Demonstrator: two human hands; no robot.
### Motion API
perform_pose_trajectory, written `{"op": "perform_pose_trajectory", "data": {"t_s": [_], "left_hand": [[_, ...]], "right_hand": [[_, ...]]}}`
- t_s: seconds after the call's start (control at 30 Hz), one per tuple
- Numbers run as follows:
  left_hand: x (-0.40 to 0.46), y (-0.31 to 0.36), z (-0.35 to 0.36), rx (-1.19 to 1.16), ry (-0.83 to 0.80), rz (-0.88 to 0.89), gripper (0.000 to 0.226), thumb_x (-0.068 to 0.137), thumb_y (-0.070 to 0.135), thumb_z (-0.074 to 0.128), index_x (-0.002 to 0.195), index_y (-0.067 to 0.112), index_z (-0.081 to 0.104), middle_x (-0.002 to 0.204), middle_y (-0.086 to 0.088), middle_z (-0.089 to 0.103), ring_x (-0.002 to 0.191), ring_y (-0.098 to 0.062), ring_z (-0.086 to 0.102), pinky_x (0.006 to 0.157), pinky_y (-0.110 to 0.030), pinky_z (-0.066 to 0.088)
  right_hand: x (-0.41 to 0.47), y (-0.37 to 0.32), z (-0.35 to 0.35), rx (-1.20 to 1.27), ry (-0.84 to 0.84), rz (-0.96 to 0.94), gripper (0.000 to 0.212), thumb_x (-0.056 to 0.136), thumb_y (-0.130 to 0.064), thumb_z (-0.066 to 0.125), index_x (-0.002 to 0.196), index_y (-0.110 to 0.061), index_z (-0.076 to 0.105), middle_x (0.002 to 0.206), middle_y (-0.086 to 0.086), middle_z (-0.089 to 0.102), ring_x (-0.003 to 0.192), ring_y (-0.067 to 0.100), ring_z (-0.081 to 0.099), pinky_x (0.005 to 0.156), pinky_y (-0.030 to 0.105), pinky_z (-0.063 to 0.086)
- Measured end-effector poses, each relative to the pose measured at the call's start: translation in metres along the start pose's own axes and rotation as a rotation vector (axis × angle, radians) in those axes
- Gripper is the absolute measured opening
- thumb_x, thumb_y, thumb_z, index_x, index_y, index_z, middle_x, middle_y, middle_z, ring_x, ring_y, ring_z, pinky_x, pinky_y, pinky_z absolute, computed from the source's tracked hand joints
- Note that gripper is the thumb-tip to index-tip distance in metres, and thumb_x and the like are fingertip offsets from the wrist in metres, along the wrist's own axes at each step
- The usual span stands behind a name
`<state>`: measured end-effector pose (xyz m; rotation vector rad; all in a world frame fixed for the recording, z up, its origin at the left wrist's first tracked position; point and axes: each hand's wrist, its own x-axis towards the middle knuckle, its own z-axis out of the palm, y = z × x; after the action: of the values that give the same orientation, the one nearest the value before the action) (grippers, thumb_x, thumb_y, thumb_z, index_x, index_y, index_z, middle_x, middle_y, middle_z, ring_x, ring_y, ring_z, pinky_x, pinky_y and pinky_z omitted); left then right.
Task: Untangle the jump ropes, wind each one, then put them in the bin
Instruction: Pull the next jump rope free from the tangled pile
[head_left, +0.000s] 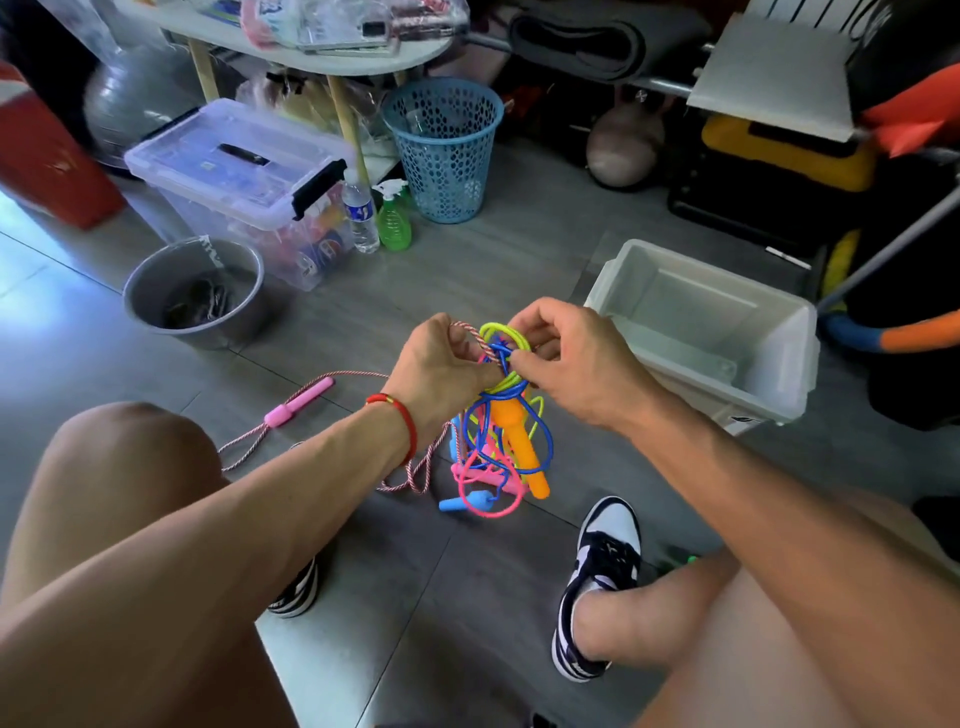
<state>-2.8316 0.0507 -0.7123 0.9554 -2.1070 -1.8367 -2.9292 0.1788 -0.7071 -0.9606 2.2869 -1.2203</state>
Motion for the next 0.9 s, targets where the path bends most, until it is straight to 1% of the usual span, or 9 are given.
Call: {"op": "perform_pose_trajectory", "data": {"t_s": [0.17,0.3,0.4,0.5,0.57,0.67,0.77,0.83,0.9], "left_hand": [[0.008,-0.008,0.002,0.057,-0.008,0.079,0.047,0.073,-0.012,0.073,0.077,0.019,0.037,0.077,0.0,0.065,0.067,-0.015,0.06,0.068,-0.037,0.054],[0.006,-0.007,0.005,0.147,-0.036,0.154,0.042,0.075,-0.008,0.071,0.076,0.019,0.038,0.077,0.002,0.066,0.057,0.0,0.057,0.057,-0.021,0.048],[0.005,-0.007,0.007,0.199,-0.017,0.194,0.04,0.076,-0.004,0.073,0.074,0.02,0.04,0.076,0.004,0.065,0.049,0.007,0.051,0.052,-0.013,0.041],[0.008,-0.006,0.006,0.162,-0.046,0.201,0.037,0.079,-0.008,0.071,0.079,0.016,0.042,0.08,0.001,0.066,0.053,0.006,0.054,0.057,-0.019,0.047],[0.009,-0.003,0.004,0.138,-0.086,0.196,0.029,0.082,-0.01,0.069,0.09,0.006,0.046,0.083,0.0,0.065,0.058,0.004,0.058,0.06,-0.02,0.052],[0.011,-0.003,0.002,0.108,-0.128,0.186,0.037,0.078,0.001,0.078,0.092,0.008,0.044,0.09,-0.006,0.068,0.073,-0.012,0.063,0.076,-0.04,0.059],[0.015,-0.001,-0.003,0.1,-0.172,0.138,0.049,0.069,0.017,0.088,0.086,0.015,0.042,0.099,-0.018,0.071,0.081,-0.025,0.068,0.083,-0.053,0.059],[0.015,0.001,-0.008,0.122,-0.22,0.097,0.055,0.066,0.024,0.091,0.085,0.017,0.04,0.098,-0.017,0.073,0.077,-0.024,0.069,0.077,-0.047,0.059],[0.014,0.003,-0.011,0.13,-0.266,0.088,0.051,0.075,0.014,0.087,0.089,0.013,0.039,0.094,-0.013,0.075,0.073,-0.017,0.07,0.067,-0.035,0.059]], "right_hand": [[0.001,0.003,-0.007,0.029,-0.024,0.087,0.027,0.079,-0.011,0.079,0.102,-0.016,0.066,0.089,-0.004,0.071,0.072,0.008,0.064,0.069,0.028,0.057],[0.002,0.006,-0.008,0.027,-0.075,0.153,0.044,0.067,-0.021,0.081,0.11,-0.018,0.067,0.092,-0.006,0.07,0.075,0.008,0.061,0.072,0.032,0.054],[0.004,0.008,-0.009,-0.086,-0.11,0.152,0.036,0.072,-0.024,0.08,0.107,-0.022,0.071,0.097,-0.004,0.073,0.089,0.016,0.067,0.081,0.035,0.054],[0.006,0.007,-0.014,-0.164,-0.12,0.129,0.026,0.079,-0.029,0.075,0.104,-0.025,0.071,0.1,-0.006,0.072,0.096,0.014,0.067,0.087,0.037,0.054],[0.006,0.005,-0.017,-0.196,-0.091,0.105,0.019,0.079,-0.024,0.073,0.099,-0.024,0.073,0.088,-0.005,0.076,0.085,0.015,0.07,0.081,0.038,0.056],[0.004,0.004,-0.02,-0.24,-0.018,0.082,0.011,0.079,-0.023,0.07,0.089,-0.022,0.074,0.073,-0.001,0.075,0.068,0.019,0.069,0.069,0.039,0.057],[0.0,0.004,-0.02,-0.276,0.025,0.039,0.017,0.076,-0.033,0.066,0.085,-0.021,0.074,0.069,0.001,0.073,0.069,0.023,0.068,0.067,0.042,0.056],[-0.004,0.002,-0.02,-0.334,0.026,0.006,0.023,0.077,-0.039,0.065,0.084,-0.019,0.074,0.067,0.002,0.07,0.071,0.027,0.065,0.066,0.041,0.054],[-0.008,-0.001,-0.021,-0.379,0.018,-0.053,0.02,0.084,-0.037,0.067,0.085,-0.017,0.073,0.064,0.002,0.065,0.067,0.026,0.059,0.063,0.04,0.049]]}}
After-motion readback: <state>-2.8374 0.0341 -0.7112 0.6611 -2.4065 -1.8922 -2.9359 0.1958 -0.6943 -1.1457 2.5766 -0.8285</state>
